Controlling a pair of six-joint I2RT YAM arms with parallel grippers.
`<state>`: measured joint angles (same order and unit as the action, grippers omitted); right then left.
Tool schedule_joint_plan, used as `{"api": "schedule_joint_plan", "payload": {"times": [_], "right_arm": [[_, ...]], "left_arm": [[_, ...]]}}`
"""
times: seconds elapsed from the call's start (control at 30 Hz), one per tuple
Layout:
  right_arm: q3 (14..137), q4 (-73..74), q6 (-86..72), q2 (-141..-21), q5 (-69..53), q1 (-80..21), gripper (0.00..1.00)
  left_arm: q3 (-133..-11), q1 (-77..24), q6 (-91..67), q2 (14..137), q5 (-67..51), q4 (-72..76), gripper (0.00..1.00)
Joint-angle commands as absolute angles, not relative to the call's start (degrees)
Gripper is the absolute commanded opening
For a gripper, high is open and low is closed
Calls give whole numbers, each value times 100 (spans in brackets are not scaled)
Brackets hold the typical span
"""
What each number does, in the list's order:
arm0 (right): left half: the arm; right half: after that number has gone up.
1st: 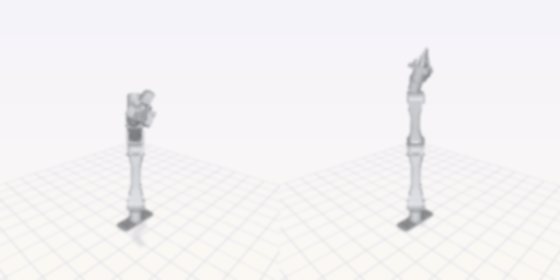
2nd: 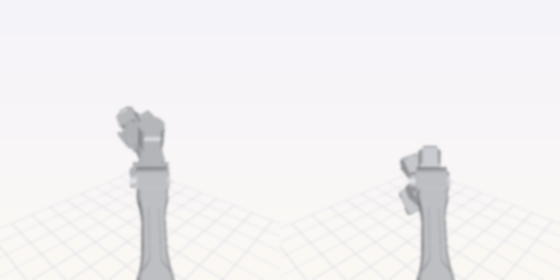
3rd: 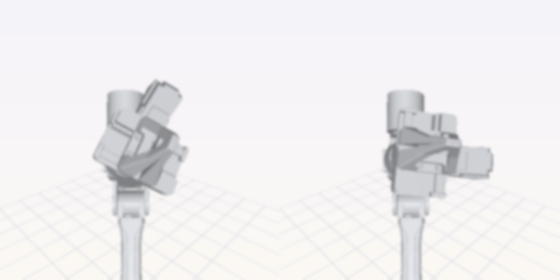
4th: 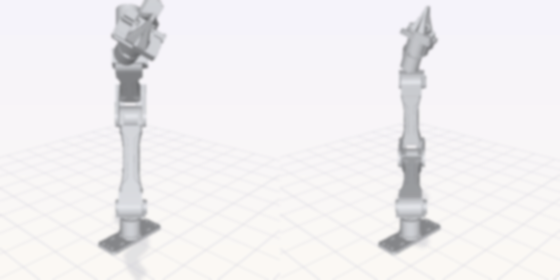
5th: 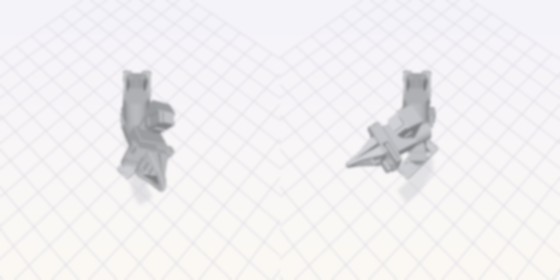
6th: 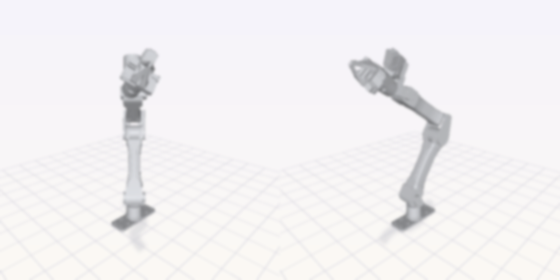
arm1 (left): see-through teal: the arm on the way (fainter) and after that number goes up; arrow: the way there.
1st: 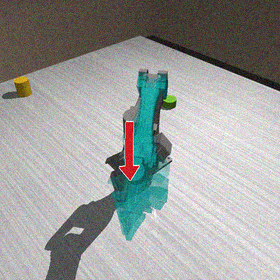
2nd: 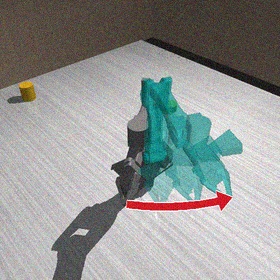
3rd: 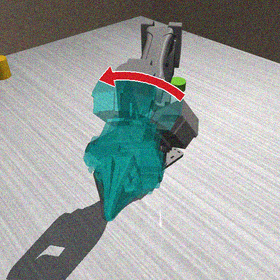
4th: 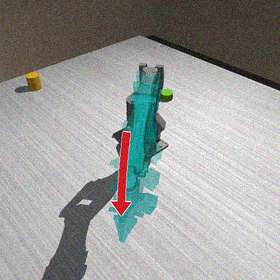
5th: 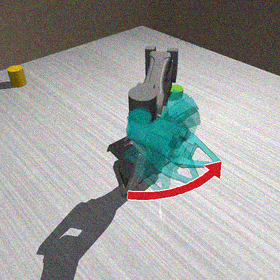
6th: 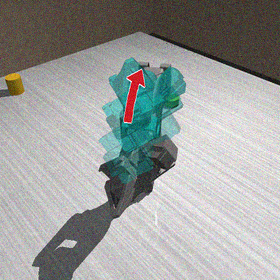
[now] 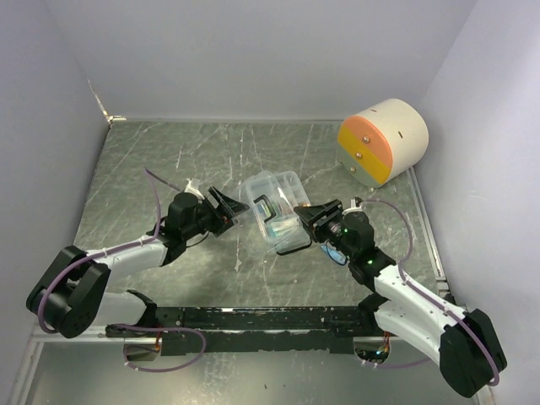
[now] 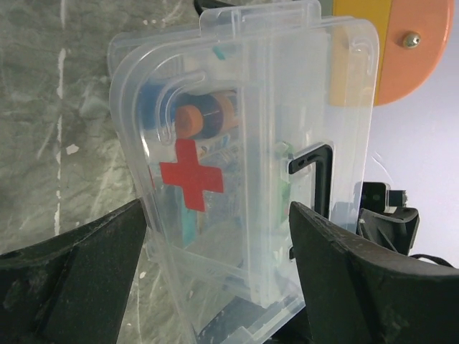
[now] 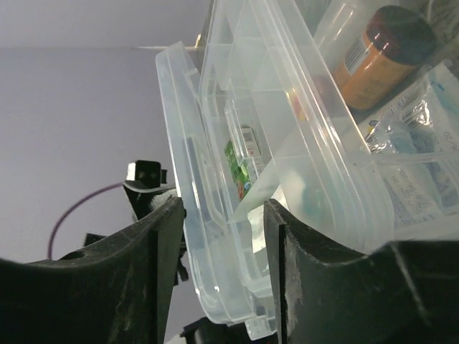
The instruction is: Organize the medicine kit
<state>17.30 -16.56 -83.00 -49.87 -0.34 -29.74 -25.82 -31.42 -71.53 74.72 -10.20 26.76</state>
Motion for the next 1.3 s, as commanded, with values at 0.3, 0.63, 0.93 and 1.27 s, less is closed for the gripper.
{"api": "schedule_joint_plan", "payload": {"times": [0.3, 0.63, 0.93, 1.27], "right_arm": [[2097, -1271, -6460, -5063, -1065, -2853, 59], [2588, -725, -5845, -5126, -970, -2849, 26], [2888, -574, -5786, -4963, -1208, -2683, 19], [3069, -752, -5842, -5063, -1806, -1995, 19]], "left_arm": [[-2949, -3234, -6961, 7258, -1344, 2736, 87], [-3023, -3234, -6982, 7126, -1492, 2663, 79], [-3325, -3234, -6721, 6694, -1655, 2166, 81], [-4098, -3237, -6259, 7148, -2122, 1774, 78]]}}
